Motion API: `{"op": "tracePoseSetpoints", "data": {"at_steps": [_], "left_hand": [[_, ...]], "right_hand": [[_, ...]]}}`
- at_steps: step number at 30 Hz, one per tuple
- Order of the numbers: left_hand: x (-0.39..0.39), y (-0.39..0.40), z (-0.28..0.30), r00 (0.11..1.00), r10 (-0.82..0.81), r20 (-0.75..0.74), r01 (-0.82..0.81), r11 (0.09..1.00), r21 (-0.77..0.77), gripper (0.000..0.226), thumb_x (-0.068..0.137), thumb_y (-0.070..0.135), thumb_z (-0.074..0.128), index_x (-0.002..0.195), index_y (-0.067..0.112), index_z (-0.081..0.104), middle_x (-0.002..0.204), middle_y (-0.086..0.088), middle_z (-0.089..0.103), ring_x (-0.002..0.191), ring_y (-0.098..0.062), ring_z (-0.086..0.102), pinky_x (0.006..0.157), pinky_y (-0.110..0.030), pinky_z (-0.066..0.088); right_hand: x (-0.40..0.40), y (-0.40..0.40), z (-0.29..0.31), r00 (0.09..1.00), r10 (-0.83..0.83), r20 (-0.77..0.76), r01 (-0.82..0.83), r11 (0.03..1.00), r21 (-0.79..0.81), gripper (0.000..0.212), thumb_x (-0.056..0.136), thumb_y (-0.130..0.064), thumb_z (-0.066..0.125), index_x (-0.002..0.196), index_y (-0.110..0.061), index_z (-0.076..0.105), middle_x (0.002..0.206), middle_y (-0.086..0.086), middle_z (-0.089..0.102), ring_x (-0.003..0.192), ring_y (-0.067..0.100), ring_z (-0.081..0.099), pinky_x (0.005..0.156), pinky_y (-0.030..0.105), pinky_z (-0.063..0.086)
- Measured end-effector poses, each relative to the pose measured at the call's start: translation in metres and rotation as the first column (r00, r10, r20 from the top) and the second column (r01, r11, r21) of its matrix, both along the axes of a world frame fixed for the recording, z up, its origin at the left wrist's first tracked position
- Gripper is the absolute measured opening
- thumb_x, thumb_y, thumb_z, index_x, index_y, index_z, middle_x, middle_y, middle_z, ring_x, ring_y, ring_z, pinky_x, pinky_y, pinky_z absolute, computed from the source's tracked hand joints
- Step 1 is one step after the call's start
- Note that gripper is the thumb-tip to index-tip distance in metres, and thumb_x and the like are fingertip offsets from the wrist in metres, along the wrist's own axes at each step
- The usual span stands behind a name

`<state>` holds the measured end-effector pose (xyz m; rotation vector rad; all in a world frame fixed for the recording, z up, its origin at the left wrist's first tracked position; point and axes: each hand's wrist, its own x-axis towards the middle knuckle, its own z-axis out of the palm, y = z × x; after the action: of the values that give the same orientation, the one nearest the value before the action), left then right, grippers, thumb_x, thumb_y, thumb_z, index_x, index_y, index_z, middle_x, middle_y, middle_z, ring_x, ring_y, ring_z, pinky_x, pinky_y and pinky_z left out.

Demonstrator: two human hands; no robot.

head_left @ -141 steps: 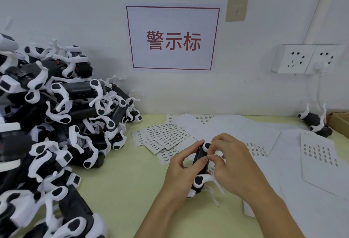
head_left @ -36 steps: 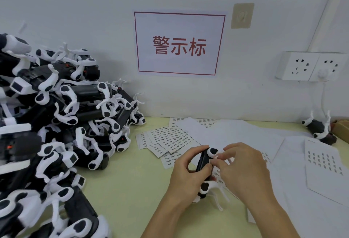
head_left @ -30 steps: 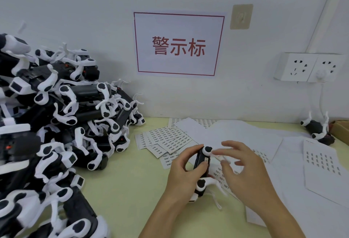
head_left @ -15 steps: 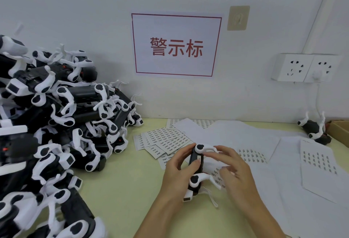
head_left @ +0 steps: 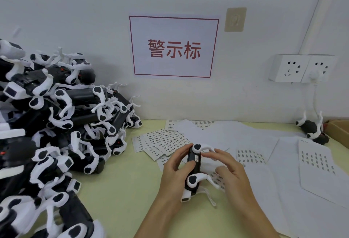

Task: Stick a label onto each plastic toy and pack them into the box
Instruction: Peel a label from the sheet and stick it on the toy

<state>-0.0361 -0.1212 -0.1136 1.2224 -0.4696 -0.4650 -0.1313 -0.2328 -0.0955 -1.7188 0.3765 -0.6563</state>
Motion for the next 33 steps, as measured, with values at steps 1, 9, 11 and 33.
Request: {"op": "tracePoseSetpoints", "data": {"at_steps": [1, 9, 11, 33], "left_hand": [[0.0, 0.0, 0.0, 1.0, -0.002, 0.0, 0.002, 1.0, -0.001, 0.047, 0.074, 0.013, 0.06, 0.119, 0.027, 0.07, 0.125, 0.006, 0.069, 0.116, -0.015, 0.065, 0.09, -0.032, 0.055], [-0.004, 0.001, 0.004, 0.999, -0.048, 0.021, 0.048, 0.999, -0.023, 0.042, 0.08, 0.016, 0.064, 0.117, 0.034, 0.071, 0.122, 0.0, 0.071, 0.112, -0.023, 0.068, 0.084, -0.032, 0.057], [-0.006, 0.001, 0.006, 0.997, -0.047, 0.063, 0.048, 0.999, -0.02, 0.041, 0.081, 0.015, 0.063, 0.116, 0.036, 0.072, 0.121, 0.004, 0.071, 0.112, -0.018, 0.068, 0.083, -0.027, 0.057], [-0.003, 0.004, 0.004, 0.988, -0.113, 0.108, 0.116, 0.993, -0.014, 0.044, 0.085, 0.012, 0.065, 0.121, 0.037, 0.07, 0.122, 0.007, 0.071, 0.108, -0.015, 0.07, 0.082, -0.022, 0.056]], "right_hand": [[0.0, -0.001, -0.001, 1.0, -0.007, 0.007, 0.007, 1.0, 0.01, 0.044, 0.09, 0.006, 0.047, 0.094, -0.026, 0.077, 0.122, -0.013, 0.064, 0.096, -0.015, 0.058, 0.074, 0.003, 0.043], [0.01, 0.013, -0.002, 0.99, -0.141, 0.021, 0.137, 0.981, 0.136, 0.037, 0.09, -0.023, 0.069, 0.115, -0.042, 0.05, 0.117, -0.012, 0.061, 0.09, -0.009, 0.063, 0.079, 0.024, 0.054], [0.011, 0.013, 0.0, 0.987, -0.16, 0.021, 0.156, 0.978, 0.136, 0.037, 0.089, -0.024, 0.07, 0.116, -0.043, 0.056, 0.114, -0.018, 0.063, 0.097, -0.012, 0.061, 0.08, 0.021, 0.051], [0.008, 0.0, 0.001, 1.0, 0.003, 0.012, -0.006, 0.965, 0.262, 0.023, 0.089, -0.011, 0.066, 0.101, -0.03, 0.073, 0.098, 0.002, 0.075, 0.094, 0.026, 0.073, 0.085, 0.045, 0.057]]}}
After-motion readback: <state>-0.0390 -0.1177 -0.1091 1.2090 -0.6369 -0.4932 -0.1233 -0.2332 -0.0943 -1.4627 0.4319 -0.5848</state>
